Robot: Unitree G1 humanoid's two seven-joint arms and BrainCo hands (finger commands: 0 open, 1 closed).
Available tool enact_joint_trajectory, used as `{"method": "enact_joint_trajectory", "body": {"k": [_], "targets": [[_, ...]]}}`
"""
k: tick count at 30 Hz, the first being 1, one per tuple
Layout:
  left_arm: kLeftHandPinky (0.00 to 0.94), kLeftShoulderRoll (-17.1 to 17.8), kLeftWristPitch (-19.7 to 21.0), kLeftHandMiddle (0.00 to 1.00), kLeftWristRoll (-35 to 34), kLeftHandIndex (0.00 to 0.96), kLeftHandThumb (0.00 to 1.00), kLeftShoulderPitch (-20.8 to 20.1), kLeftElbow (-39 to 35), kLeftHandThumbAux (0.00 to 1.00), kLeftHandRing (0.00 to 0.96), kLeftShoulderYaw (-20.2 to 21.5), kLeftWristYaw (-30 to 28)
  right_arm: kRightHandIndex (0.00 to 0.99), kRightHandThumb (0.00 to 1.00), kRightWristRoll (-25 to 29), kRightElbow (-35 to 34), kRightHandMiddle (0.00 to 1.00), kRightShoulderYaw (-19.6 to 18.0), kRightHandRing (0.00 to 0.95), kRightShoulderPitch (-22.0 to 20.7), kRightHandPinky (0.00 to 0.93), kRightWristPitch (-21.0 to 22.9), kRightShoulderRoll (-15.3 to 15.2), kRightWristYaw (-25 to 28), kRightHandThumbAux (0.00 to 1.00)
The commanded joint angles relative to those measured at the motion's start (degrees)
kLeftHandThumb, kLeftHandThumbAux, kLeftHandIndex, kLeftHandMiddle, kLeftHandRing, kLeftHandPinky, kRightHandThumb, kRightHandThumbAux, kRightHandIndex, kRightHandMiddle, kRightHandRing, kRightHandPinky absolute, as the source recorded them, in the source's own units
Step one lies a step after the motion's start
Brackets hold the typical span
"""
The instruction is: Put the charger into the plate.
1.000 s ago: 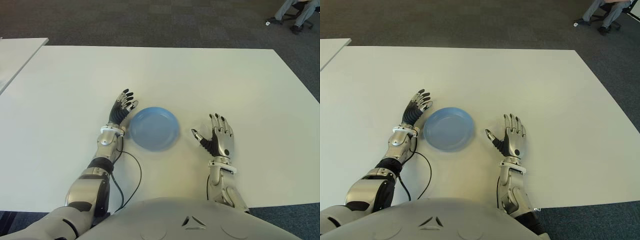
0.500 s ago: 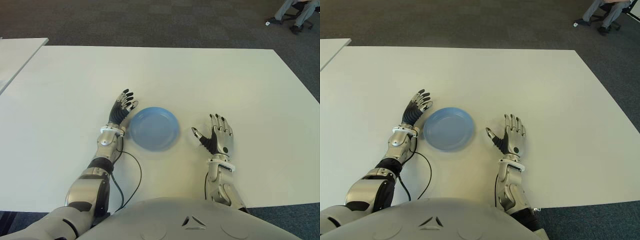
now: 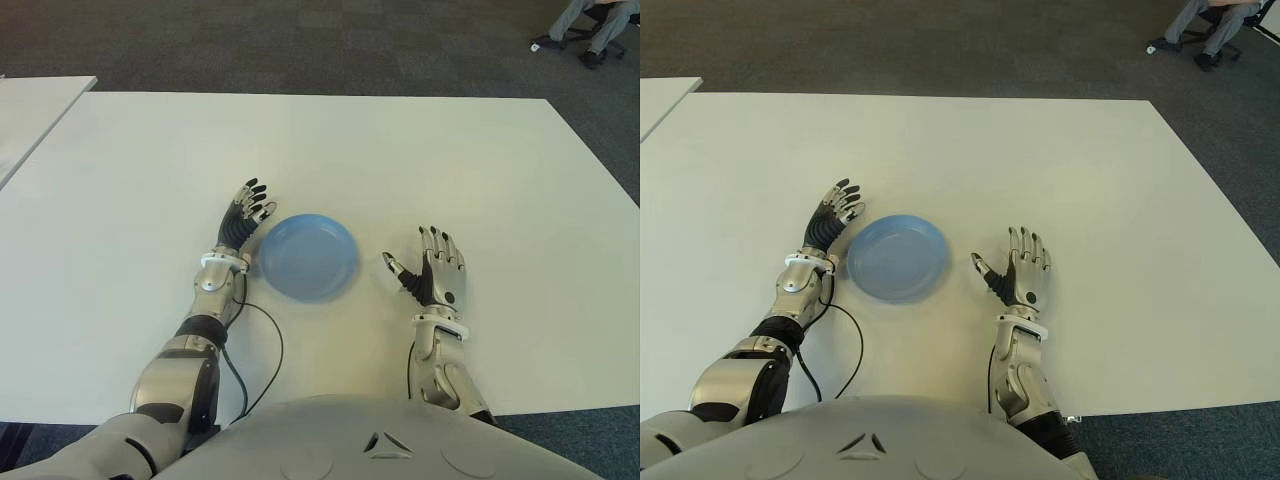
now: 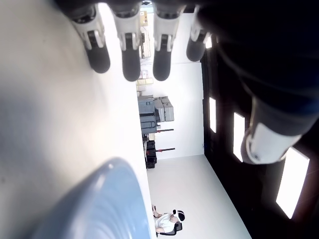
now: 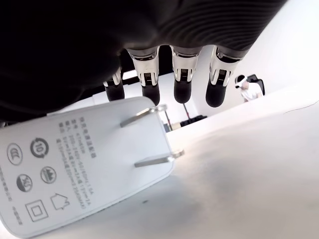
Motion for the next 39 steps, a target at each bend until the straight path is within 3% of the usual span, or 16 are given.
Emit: {"method": "enact_joint_trajectory", "body": {"k": [1,39], "targets": [[0.153,-0.7,3.3,0.163,0.2,0.042,0.000,5.3,4.4,0.598,0.163,-0.4,-1.2,0.000,0.204,1.5,3.6,0.000,1.3,0.000,2.1,0.000,0.6,0.4,1.7,0.191],[0.135,-0.7,4.3,0.159,0.5,0.038,0.000,4.6,5.0,0.585,0.155,-0.6,-0.9,0.000,0.232,1.1,0.4,0.000,3.0,0.000,4.6,0.000,-1.0,-1.3,1.7,0.180]]}}
